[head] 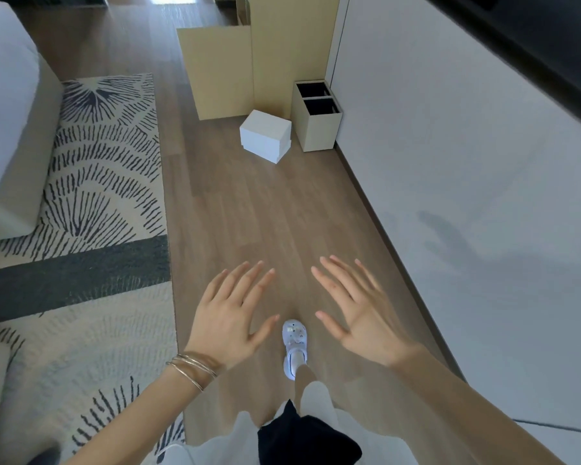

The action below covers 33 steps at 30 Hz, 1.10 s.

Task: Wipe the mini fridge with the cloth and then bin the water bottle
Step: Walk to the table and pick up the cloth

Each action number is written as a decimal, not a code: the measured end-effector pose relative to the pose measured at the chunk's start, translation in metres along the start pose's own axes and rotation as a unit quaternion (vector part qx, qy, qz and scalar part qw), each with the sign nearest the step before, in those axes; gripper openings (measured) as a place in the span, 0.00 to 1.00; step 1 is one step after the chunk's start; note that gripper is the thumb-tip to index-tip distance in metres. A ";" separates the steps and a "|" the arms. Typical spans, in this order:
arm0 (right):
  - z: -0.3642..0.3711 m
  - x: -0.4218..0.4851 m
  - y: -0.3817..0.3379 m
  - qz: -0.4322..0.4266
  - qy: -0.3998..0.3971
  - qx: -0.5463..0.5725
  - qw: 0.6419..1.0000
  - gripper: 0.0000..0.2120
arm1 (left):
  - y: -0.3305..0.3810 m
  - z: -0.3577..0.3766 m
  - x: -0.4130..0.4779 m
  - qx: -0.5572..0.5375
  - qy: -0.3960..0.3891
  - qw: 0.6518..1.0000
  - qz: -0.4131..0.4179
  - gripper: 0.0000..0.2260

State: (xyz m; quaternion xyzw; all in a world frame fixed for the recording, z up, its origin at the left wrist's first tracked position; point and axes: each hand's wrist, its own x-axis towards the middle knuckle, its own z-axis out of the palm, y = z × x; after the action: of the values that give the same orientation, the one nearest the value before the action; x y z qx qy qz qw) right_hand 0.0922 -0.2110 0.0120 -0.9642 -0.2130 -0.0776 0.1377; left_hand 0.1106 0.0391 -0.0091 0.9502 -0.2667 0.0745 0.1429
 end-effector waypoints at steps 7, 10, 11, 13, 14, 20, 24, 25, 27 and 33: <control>0.014 0.099 0.063 -0.014 -0.041 0.022 0.999 0.28 | -0.044 0.014 0.092 0.005 -0.018 1.000 -0.025 0.29; 0.013 0.155 0.096 -0.034 -0.057 0.024 0.997 0.28 | -0.066 0.014 0.140 0.010 -0.018 0.999 -0.041 0.29; 0.011 0.174 0.106 -0.042 -0.058 0.027 0.997 0.28 | -0.074 0.013 0.157 0.010 -0.015 0.999 -0.047 0.29; 0.008 0.213 0.124 -0.060 -0.064 0.023 0.996 0.28 | -0.089 0.011 0.189 0.012 -0.009 0.998 -0.060 0.29; 0.006 0.232 0.131 -0.070 -0.065 0.017 0.995 0.28 | -0.096 0.009 0.203 0.013 -0.003 0.998 -0.067 0.29; 0.011 0.321 0.154 -0.085 -0.059 0.031 0.994 0.27 | -0.140 0.009 0.265 0.021 0.012 0.996 -0.090 0.29; 0.033 0.368 0.167 -0.088 -0.066 0.043 0.993 0.27 | -0.180 0.020 0.296 0.017 0.012 0.995 -0.102 0.28; 0.040 0.380 0.169 -0.089 -0.069 0.043 0.993 0.27 | -0.190 0.022 0.305 0.017 0.010 0.995 -0.101 0.28; 0.053 0.409 0.175 -0.091 -0.078 0.041 0.992 0.27 | -0.214 0.025 0.324 0.019 0.004 0.995 -0.097 0.28; 0.075 0.513 0.180 -0.076 -0.081 0.052 0.992 0.28 | -0.301 0.016 0.391 0.017 -0.017 0.996 -0.080 0.28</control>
State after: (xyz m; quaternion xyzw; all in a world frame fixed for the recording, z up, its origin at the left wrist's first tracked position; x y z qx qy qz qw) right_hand 0.6370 -0.1458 0.0056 -0.9400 -0.2996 0.0021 0.1634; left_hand 0.6022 0.0905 -0.0086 0.9720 -0.1906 0.0515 0.1274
